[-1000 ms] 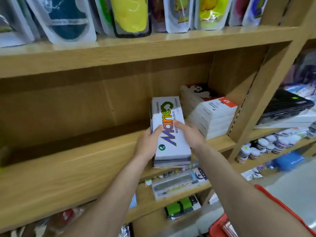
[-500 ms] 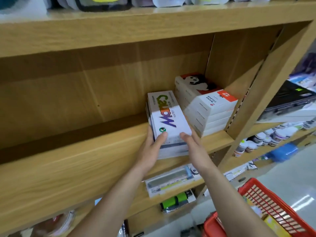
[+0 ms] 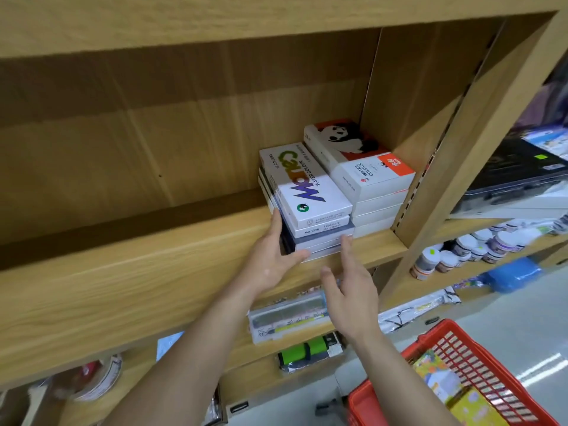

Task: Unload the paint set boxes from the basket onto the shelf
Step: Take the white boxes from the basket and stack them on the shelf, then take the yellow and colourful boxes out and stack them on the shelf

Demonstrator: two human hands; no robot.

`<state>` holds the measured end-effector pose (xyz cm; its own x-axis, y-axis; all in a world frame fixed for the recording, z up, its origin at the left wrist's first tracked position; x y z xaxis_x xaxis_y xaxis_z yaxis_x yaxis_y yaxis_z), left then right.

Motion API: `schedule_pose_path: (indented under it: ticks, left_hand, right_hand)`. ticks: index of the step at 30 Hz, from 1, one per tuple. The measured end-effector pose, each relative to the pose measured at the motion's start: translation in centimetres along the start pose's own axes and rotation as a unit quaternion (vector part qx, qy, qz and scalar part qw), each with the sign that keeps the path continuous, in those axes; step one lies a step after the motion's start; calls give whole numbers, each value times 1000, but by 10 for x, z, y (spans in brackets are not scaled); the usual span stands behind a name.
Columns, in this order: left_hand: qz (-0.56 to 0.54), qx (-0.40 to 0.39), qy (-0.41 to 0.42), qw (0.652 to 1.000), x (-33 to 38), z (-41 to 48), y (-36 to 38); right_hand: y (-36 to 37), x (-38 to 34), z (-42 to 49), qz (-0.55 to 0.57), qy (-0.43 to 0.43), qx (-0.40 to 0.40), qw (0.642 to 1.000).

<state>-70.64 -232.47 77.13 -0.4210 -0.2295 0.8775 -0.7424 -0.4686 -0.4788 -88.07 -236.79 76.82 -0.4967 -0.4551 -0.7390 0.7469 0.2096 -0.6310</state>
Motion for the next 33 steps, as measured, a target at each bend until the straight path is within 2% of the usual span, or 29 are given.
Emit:
schedule_pose_path:
  ticks: [4, 8, 12, 14, 16, 20, 25, 29, 33]
  left_hand:
    - [10, 18, -6, 1000, -1, 0, -1]
    - [28, 0, -11, 1000, 0, 0, -4]
    - [105, 61, 19, 992, 13, -24, -17]
    - [133, 101, 46, 985, 18, -55, -20]
    - [140, 105, 94, 980, 25, -88, -9]
    - [145, -3, 131, 981, 25, -121, 69]
    - [183, -156, 104, 965, 3, -124, 201]
    - [202, -212, 61, 954, -29, -116, 288]
    - [247, -266, 18, 932, -76, -98, 353]
  right_hand:
    - [2, 3, -1, -17, -33, -6, 999]
    - [-3, 13, 4, -37, -51, -11, 998]
    - [-22, 29, 0, -48, -35, -21, 998]
    - [-39, 45, -6, -67, -31, 0, 997]
    - [-59, 71, -17, -83, -6, 23, 996]
    - [-97, 156, -60, -82, 118, 40, 989]
    - [-146, 280, -140, -92, 284, 54, 953]
    - [-155, 361, -195, -76, 384, 39, 919]
    - [-129, 419, -225, -42, 448, 5, 893]
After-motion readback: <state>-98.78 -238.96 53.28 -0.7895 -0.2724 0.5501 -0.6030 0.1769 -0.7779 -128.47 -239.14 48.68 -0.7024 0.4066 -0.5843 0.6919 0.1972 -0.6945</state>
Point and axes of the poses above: each hand's wrist, its own z-axis towards the middle knuckle, its own y-axis out of the palm, x = y × z, the point moved 6 cm from there along z, towards the middle knuckle, and after that the axes turned 5 degrees about x, right-handed, at the moved point
